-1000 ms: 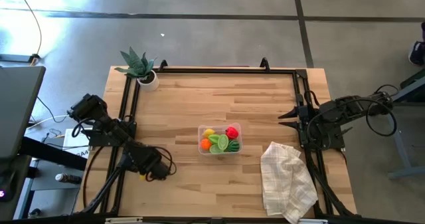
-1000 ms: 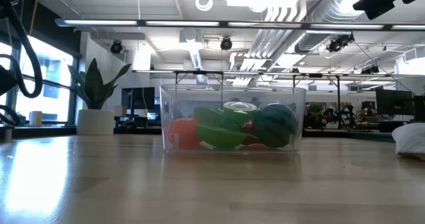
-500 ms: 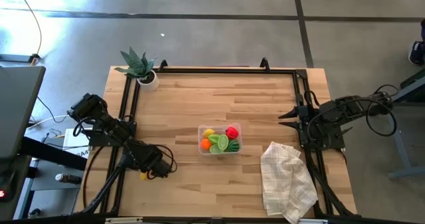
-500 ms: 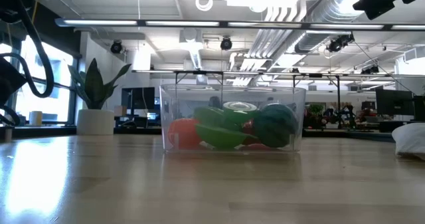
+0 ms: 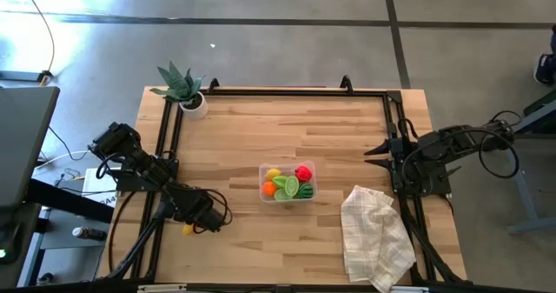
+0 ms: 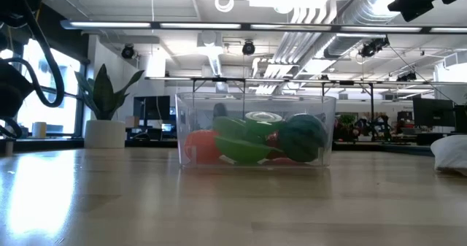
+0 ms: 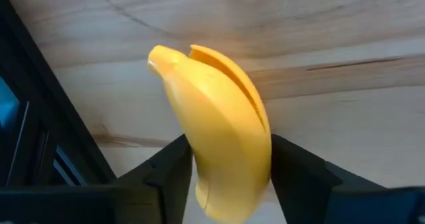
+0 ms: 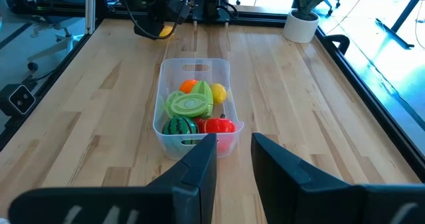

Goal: Pick and placing Produce into tupperware
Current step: Put the yellow banana into the transparent bin

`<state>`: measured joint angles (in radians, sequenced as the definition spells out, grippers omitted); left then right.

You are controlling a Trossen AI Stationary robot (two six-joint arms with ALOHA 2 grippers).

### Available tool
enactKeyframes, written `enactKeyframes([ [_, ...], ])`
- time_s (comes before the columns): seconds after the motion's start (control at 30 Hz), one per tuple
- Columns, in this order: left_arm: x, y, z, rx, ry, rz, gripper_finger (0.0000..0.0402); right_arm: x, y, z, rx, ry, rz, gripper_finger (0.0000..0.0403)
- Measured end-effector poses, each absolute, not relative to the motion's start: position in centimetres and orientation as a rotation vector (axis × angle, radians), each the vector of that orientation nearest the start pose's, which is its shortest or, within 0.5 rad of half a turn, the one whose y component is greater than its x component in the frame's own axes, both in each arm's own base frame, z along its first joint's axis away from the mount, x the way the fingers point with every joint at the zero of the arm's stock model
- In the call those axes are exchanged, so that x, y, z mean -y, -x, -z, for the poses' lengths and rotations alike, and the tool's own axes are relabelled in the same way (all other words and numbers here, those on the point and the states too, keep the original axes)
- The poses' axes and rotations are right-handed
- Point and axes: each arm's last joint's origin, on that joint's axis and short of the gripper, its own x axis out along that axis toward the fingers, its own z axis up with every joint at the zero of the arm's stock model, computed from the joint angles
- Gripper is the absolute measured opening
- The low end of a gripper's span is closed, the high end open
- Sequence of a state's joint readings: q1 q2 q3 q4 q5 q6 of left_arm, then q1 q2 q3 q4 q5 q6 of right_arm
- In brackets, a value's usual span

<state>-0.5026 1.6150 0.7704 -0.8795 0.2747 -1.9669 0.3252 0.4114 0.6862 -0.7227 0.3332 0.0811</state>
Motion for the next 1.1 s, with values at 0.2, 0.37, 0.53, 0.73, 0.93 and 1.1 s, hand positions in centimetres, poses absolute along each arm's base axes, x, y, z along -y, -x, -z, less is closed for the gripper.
enactKeyframes([
  [0.2, 11.5, -19.3, -12.9, -1.569, 1.136, -1.241, 0.0158, -1.8, -8.2, -29.2, -0.423, 0.065, 0.025, 0.0084],
  [0.37, 11.4, -19.3, -12.9, -1.565, 1.115, -1.228, 0.0160, -1.8, -8.2, -29.2, -0.423, 0.065, 0.025, 0.0084],
  [0.53, 11.4, -19.2, -12.9, -1.562, 1.104, -1.222, 0.0161, -1.8, -8.2, -29.2, -0.423, 0.065, 0.025, 0.0084],
  [0.73, 11.4, -19.4, -13.2, -1.557, 1.018, -1.157, 0.0161, -1.8, -8.2, -29.2, -0.423, 0.065, 0.025, 0.0084],
  [0.93, 11.2, -20.0, -14.3, -1.481, 0.883, -1.133, 0.0161, -1.8, -8.2, -29.2, -0.423, 0.065, 0.025, 0.0084],
  [1.1, 11.5, -20.9, -15.5, -1.427, 0.791, -1.066, 0.0161, -1.8, -8.2, -29.2, -0.423, 0.065, 0.025, 0.0084],
])
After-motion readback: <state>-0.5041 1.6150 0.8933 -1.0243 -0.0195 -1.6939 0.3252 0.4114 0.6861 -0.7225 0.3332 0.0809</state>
